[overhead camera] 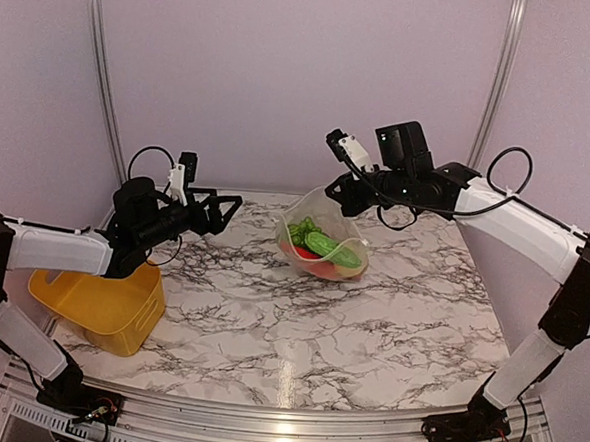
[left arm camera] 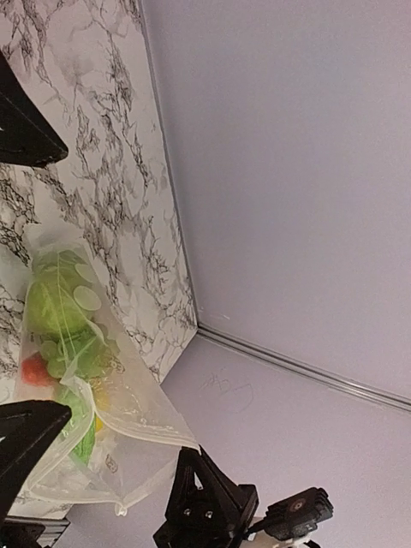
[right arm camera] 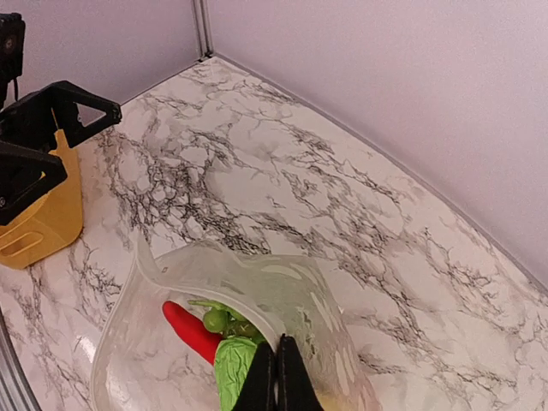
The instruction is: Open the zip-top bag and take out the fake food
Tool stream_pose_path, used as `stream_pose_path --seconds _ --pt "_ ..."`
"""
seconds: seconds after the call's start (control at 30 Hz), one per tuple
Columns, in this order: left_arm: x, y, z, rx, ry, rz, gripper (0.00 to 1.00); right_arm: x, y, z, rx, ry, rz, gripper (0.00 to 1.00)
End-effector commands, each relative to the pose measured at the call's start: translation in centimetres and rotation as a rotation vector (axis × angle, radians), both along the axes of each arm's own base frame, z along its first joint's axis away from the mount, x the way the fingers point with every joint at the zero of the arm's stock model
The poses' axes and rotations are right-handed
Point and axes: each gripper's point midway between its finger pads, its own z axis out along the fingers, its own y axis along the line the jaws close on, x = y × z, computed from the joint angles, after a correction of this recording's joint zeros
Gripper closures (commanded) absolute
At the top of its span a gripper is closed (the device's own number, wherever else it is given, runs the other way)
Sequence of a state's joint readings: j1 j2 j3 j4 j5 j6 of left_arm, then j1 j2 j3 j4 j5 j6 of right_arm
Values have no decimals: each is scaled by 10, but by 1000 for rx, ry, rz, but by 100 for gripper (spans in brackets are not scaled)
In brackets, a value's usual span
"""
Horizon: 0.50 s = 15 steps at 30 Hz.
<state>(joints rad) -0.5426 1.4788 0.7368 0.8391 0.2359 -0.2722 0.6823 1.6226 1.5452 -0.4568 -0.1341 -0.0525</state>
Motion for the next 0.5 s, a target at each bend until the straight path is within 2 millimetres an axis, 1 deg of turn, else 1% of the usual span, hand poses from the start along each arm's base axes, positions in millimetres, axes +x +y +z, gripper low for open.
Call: stream_pose_path --seconds 0.0,0.03,0.1,0.23,0.3,0.4,0.47 --pt "20 10 4 -45 95 112 1 15 -27 42 109 -73 -182 100" --pt "21 10 2 -55 112 115 1 17 -33 42 113 -75 -217 100" --pt "19 9 -4 -82 151 107 1 19 -37 37 123 -59 -252 100" --pt "11 0 -19 -180 242 67 1 24 -36 19 122 -31 -283 100" --pt "8 -10 -33 -204 318 49 1 28 -32 9 120 -8 -287 100" --pt "-2 -30 -51 -233 401 -4 1 30 -21 -1 131 13 -277 100" --pt "-12 -44 -58 -243 423 -52 1 29 -12 -7 135 26 -266 100"
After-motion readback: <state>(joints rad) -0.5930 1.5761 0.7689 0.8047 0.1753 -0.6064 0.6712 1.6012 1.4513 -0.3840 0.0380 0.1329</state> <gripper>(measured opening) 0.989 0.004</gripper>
